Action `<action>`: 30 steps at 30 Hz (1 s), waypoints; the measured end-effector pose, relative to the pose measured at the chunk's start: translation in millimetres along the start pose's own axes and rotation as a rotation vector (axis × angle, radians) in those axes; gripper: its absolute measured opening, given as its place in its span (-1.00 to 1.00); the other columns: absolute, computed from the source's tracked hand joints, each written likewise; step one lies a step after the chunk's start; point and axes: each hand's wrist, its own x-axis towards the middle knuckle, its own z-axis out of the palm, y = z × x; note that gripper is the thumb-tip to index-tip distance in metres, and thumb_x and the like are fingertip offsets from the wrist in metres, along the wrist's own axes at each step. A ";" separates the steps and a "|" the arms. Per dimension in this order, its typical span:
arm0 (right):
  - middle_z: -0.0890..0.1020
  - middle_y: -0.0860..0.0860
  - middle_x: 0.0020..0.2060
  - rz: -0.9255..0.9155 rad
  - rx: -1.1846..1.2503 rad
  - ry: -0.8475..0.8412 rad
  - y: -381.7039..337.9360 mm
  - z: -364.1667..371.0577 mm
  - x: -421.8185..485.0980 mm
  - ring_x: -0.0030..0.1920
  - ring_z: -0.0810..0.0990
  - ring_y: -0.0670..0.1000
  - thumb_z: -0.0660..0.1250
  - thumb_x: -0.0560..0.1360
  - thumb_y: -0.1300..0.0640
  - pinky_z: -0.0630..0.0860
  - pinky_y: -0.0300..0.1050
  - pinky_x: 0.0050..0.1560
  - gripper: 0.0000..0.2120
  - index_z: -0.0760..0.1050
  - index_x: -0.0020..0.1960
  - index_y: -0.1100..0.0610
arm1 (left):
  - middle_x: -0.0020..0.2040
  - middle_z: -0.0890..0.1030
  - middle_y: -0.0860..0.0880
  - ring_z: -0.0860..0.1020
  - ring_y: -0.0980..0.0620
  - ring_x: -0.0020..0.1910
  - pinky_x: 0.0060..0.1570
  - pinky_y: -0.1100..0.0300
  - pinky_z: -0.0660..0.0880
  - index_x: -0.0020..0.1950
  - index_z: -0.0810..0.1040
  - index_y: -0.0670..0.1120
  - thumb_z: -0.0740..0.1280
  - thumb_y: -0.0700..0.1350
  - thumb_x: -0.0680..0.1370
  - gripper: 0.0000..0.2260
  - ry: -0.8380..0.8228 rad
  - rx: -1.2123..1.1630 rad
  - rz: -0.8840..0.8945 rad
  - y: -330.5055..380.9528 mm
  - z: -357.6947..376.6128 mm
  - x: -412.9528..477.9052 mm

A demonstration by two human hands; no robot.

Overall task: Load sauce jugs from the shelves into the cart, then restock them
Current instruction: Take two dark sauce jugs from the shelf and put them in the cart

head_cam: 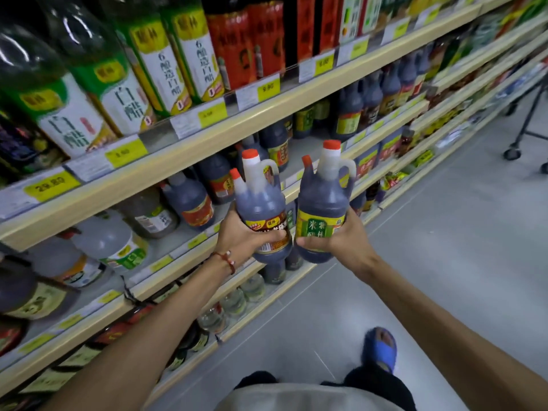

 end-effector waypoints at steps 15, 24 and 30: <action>0.76 0.04 0.02 0.012 -0.065 -0.385 12.1 -174.0 120.6 0.03 0.75 0.07 0.74 0.20 0.28 0.69 -0.04 0.03 -0.32 0.57 0.25 0.20 | 0.14 0.69 0.05 0.67 0.03 0.11 0.11 -0.11 0.61 0.25 0.53 -0.01 0.71 0.08 0.10 -0.23 0.363 -0.085 -0.196 42.8 168.9 27.7; 0.76 0.05 0.03 0.083 -0.057 -0.366 25.4 -184.7 157.0 0.02 0.75 0.08 0.76 0.16 0.25 0.70 0.09 0.06 -0.27 0.57 0.27 0.17 | 0.17 0.66 0.07 0.65 0.03 0.14 0.12 -0.09 0.61 0.29 0.46 0.02 0.71 0.09 0.10 -0.18 0.419 -0.034 -0.236 34.1 183.6 48.2; 0.75 0.04 0.05 0.096 -0.052 -0.336 34.8 -186.8 173.4 0.03 0.75 0.07 0.77 0.14 0.24 0.71 0.08 0.05 -0.22 0.55 0.30 0.16 | 0.16 0.65 0.11 0.64 0.06 0.12 0.11 -0.07 0.61 0.26 0.44 0.04 0.68 0.14 0.08 -0.17 0.433 0.029 -0.250 34.1 189.3 66.9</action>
